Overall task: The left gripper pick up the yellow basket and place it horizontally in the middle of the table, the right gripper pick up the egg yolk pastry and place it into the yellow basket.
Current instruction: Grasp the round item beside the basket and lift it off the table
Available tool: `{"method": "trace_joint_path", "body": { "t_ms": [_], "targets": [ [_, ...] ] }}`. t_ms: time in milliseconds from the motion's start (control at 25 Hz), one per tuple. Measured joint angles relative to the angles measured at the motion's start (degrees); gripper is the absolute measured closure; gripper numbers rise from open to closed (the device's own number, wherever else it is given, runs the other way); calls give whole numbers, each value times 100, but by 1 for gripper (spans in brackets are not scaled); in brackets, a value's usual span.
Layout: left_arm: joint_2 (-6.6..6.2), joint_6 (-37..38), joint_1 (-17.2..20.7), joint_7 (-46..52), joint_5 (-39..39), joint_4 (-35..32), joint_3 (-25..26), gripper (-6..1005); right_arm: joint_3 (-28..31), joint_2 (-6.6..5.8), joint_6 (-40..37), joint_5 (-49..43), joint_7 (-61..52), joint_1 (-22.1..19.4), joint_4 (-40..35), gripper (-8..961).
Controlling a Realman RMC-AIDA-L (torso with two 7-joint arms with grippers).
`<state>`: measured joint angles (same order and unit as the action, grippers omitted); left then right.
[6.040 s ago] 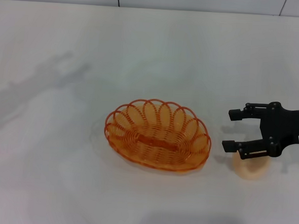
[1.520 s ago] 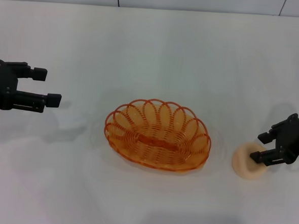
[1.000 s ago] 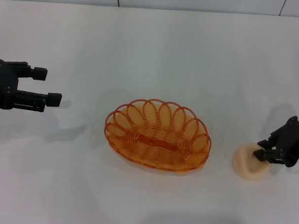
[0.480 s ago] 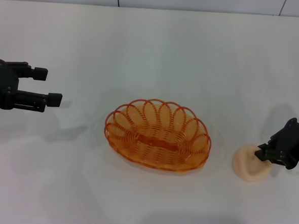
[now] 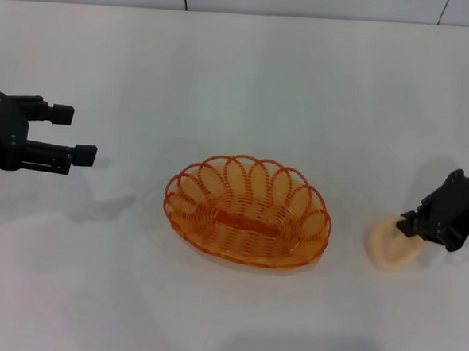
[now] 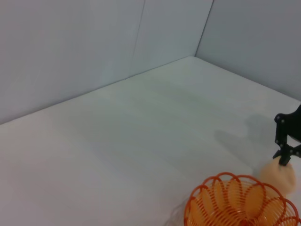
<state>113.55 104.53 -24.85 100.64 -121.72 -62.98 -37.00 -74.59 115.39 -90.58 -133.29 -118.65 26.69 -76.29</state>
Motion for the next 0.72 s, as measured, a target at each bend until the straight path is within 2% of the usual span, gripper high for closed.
{"method": "trace_joint_path", "body": {
  "t_ms": [720],
  "targets": [
    [7,-12,5,0,87,-4,0,107,324,-3,-617,384,-212,104,-847,927]
  ]
}}
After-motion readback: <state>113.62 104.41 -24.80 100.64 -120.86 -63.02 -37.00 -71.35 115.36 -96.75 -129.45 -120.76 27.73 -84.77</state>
